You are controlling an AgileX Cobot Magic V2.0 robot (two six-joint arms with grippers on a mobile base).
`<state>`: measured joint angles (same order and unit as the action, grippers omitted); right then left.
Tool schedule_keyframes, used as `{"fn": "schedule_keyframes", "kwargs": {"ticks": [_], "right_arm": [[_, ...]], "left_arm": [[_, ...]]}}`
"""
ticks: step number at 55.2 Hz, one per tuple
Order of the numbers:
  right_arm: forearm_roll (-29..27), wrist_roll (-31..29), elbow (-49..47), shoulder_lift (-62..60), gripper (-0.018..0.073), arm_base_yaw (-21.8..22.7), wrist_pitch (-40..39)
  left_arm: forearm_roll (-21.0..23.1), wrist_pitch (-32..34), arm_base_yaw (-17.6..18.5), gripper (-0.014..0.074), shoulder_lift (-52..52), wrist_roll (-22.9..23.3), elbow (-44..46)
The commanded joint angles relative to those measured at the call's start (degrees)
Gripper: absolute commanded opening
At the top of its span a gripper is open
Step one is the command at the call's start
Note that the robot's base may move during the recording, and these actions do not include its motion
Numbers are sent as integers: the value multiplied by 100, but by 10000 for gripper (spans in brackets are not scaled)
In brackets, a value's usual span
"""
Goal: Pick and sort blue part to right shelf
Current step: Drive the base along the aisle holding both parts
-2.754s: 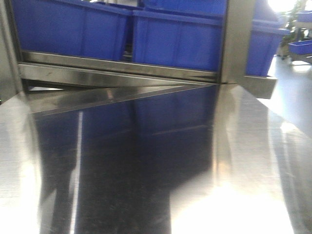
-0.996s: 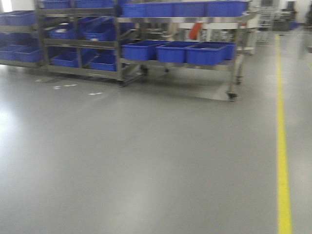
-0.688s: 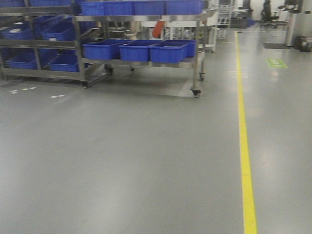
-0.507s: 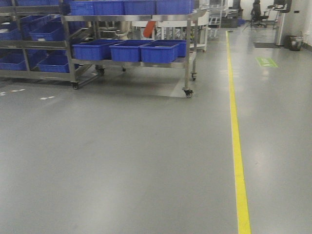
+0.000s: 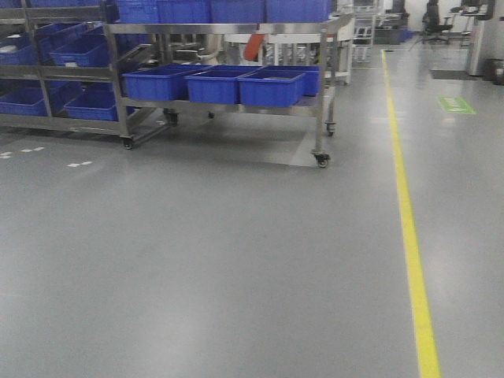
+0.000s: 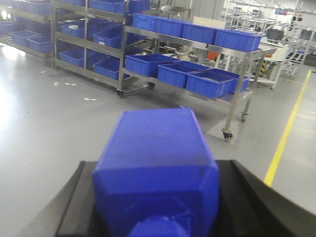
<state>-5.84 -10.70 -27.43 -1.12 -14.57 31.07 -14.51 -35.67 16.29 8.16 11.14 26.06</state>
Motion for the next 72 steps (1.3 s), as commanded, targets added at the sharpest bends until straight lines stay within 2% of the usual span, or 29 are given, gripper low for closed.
{"fn": "schedule_keyframes", "kwargs": {"ticks": [1,72], "right_arm": [[-26,5,-174,-4,214,27,-560],[-26,5,-174,-4,214,27,-562]], "left_arm": [[-41,474,42,337,109,43,166],[-31,474,42,337,109,43,166]]}}
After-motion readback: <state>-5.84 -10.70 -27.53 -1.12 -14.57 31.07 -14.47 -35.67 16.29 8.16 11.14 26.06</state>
